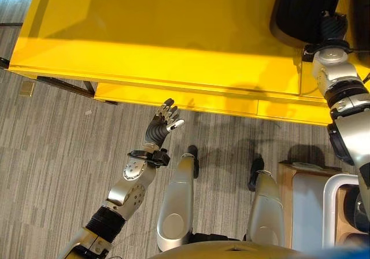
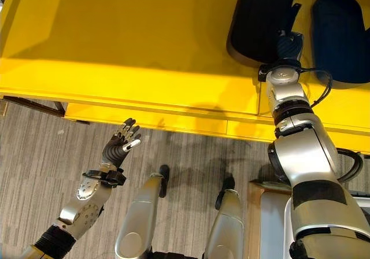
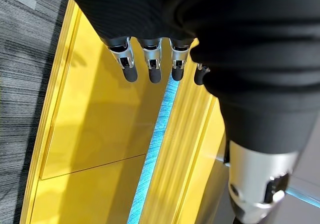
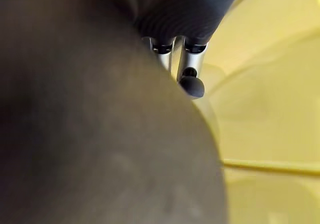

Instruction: Move parts from the plastic box to the shelf.

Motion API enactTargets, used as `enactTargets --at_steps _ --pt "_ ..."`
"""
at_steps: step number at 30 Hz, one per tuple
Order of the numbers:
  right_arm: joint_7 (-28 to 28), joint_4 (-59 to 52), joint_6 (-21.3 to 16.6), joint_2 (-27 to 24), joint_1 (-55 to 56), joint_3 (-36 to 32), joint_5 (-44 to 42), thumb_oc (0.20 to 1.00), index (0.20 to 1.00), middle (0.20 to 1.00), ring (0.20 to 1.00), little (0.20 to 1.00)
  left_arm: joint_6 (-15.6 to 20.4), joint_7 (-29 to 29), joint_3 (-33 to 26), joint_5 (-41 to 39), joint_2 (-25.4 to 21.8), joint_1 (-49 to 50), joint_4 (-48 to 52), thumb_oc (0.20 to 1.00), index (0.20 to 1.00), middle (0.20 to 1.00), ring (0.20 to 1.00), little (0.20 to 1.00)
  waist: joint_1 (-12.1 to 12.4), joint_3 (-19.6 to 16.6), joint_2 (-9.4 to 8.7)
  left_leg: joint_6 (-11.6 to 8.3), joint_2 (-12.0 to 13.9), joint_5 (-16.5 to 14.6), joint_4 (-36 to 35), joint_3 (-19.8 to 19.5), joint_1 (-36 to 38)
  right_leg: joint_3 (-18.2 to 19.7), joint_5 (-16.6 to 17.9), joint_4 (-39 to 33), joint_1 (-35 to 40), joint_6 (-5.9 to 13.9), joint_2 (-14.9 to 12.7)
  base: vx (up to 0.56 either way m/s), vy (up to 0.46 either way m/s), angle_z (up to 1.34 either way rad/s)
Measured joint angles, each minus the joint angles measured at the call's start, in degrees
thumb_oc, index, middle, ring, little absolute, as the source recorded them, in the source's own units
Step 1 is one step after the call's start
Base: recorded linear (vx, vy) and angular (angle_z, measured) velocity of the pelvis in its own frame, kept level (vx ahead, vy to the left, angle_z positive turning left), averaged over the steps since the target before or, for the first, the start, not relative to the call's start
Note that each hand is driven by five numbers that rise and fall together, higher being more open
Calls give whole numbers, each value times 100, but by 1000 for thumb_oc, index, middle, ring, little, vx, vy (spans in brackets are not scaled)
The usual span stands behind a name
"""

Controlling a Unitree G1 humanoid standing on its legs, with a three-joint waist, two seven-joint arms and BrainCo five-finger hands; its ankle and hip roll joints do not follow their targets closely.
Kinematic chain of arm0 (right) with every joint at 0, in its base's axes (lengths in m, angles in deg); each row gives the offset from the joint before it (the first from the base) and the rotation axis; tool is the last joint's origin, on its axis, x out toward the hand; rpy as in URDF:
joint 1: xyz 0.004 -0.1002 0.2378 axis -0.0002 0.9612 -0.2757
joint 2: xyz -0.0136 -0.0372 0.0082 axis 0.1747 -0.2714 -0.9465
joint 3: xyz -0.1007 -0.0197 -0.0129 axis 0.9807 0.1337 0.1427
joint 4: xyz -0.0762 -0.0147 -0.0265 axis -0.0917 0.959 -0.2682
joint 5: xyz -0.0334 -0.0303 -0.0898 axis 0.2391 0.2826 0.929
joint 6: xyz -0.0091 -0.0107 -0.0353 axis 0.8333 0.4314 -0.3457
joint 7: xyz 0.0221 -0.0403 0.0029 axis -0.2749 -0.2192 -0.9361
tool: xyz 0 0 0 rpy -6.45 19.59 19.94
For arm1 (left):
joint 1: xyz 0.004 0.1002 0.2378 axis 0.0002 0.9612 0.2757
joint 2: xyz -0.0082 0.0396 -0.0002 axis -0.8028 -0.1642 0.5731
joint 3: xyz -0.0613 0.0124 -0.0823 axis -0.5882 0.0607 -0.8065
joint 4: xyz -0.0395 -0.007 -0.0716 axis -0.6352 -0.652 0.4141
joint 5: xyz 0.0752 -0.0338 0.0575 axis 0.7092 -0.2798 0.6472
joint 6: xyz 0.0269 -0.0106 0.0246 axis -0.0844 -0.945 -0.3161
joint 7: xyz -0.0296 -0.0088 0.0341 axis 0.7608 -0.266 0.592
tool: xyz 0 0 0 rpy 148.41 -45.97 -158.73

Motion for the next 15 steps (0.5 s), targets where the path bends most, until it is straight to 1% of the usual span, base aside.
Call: enactTargets --at_steps 1,2,5,7,15 --pt "-19 -1 7 46 1 175 142 200 200 200 200 200 0 0 4 0 0 8 0 1000 1000 1000 1000 1000 -11 0 0 0 1 0 -4 0 0 0 0 -5 0 0 0 0 0 0" --pt "-113 0 82 131 0 309 468 200 200 200 200 200 12 -2 -9 0 1 -2 1 1000 1000 1000 1000 1000 -16 -2 -4 0 2 0 -13 -2 -4 -3 1 -19 -1 2 5 0 0 0" --pt "-112 -59 79 241 -20 355 831 200 200 200 200 200 17 -5 -6 1 8 -10 1 1000 1000 1000 1000 1000 -37 -5 -10 0 5 0 -27 0 -16 -5 19 -68 0 15 13 0 0 0" --pt "-110 -59 79 253 -31 364 934 200 200 200 200 200 20 -9 -6 0 9 -12 1 1000 1000 1000 1000 1000 -46 -6 -11 0 5 0 -31 2 -27 -6 44 -91 0 49 15 0 0 0" --pt "-100 -58 80 355 -33 346 952 200 200 200 200 200 97 -46 -8 0 9 -8 1 1000 1000 1000 1000 1000 -64 -9 -32 0 2 0 -15 0 -33 -10 53 -100 8 45 12 0 0 0"
